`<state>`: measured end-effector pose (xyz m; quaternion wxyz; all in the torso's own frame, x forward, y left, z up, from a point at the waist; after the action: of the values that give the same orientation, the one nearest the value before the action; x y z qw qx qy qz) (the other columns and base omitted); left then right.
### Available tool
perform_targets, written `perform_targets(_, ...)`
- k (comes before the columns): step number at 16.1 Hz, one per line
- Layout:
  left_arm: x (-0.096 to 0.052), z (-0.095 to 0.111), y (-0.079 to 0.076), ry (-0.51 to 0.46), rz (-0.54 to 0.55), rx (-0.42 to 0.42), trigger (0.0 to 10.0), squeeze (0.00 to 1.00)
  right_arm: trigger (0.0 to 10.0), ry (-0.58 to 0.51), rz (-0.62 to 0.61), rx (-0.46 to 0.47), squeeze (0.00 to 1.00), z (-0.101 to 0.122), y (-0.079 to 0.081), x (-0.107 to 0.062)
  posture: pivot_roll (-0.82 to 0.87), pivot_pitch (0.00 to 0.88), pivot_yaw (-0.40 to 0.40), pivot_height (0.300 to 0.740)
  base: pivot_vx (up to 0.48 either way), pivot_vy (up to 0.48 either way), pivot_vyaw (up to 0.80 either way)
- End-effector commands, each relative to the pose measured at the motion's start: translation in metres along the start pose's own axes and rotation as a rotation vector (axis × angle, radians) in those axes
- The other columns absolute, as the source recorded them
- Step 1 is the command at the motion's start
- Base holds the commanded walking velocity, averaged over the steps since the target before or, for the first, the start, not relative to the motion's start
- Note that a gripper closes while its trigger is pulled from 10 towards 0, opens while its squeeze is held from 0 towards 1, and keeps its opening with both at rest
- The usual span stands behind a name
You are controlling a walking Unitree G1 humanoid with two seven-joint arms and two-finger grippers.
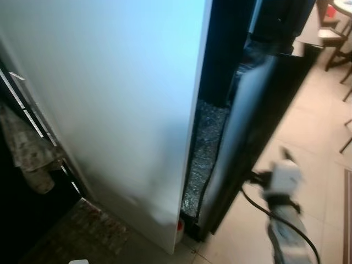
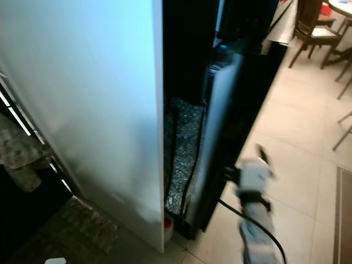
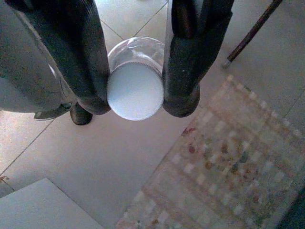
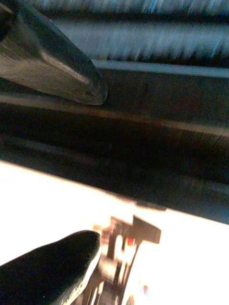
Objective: Restocking fridge
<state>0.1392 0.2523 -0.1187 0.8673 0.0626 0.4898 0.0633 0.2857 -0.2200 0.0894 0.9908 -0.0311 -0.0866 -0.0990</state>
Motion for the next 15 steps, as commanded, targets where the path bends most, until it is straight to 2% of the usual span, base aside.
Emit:
perform_targets(1, -0.001, -0.005, -0.001, 0.022, -0.008, 0.012, 10.0, 0.00, 10.0, 0.061, -0.293, -0.009, 0.00, -0.013, -0.063, -0.013, -0.13, 0.000, 0.037, 0.740, 0.000, 0.000, 0.00)
perform_targets(2, -0.001, -0.005, -0.001, 0.023, -0.009, 0.014, 10.0, 0.00, 10.0, 0.117, -0.382, 0.007, 0.00, -0.028, -0.080, -0.027, -0.13, 0.000, 0.038, 0.740, 0.000, 0.000, 0.00)
perform_targets(4, -0.001, -0.005, -0.001, 0.023, -0.010, 0.015, 10.0, 0.00, 10.0, 0.211, -0.512, 0.032, 0.00, -0.050, -0.102, -0.049, -0.13, 0.000, 0.037, 0.740, 0.000, 0.000, 0.00)
perform_targets(5, -0.001, -0.005, -0.001, 0.023, -0.011, 0.015, 10.0, 0.00, 10.0, 0.232, -0.539, 0.031, 0.00, -0.055, -0.107, -0.054, -0.13, 0.000, 0.036, 0.740, 0.000, 0.000, 0.00)
perform_targets(7, -0.001, -0.004, -0.001, 0.021, -0.009, 0.014, 10.0, 0.00, 10.0, 0.344, -0.616, 0.052, 0.00, -0.078, -0.117, -0.077, -0.13, 0.000, 0.040, 0.740, 0.000, 0.000, 0.00)
perform_targets(10, 0.000, -0.004, 0.000, 0.022, -0.010, 0.019, 10.0, 0.00, 10.0, 0.555, -0.638, 0.094, 0.00, -0.117, -0.113, -0.110, -0.13, 0.000, 0.039, 0.740, 0.000, 0.000, 0.00)
perform_targets(12, 0.000, -0.004, 0.000, 0.023, -0.009, 0.017, 10.0, 0.00, 10.0, 0.768, -0.553, 0.158, 0.00, -0.147, -0.096, -0.131, -0.12, 0.000, 0.040, 0.740, 0.000, 0.000, 0.00)
perform_targets(14, -0.001, -0.005, 0.000, 0.024, -0.008, 0.018, 10.0, 0.00, 10.0, 0.862, -0.443, 0.211, 0.00, -0.159, -0.075, -0.135, -0.12, 0.000, 0.040, 0.740, 0.000, 0.000, 0.00)
perform_targets(15, -0.001, -0.005, 0.000, 0.024, -0.007, 0.018, 10.0, 0.00, 10.0, 0.867, -0.406, 0.216, 0.00, -0.160, -0.070, -0.131, -0.12, 0.000, 0.040, 0.740, 0.000, 0.000, 0.00)
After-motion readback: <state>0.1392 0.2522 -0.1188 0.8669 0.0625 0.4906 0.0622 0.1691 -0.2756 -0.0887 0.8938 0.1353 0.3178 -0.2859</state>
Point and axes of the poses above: a point about 5 cm out from each wrist's last joint towards the gripper, its own x axis pointing out of the wrist towards the gripper, its own z axis along the axis of the wrist's last joint, y = z × x, the point moved 3 cm from there along x, pointing out of the wrist towards the gripper, and after that the axes turned 6 degrees about x, right-handed, at the moved point
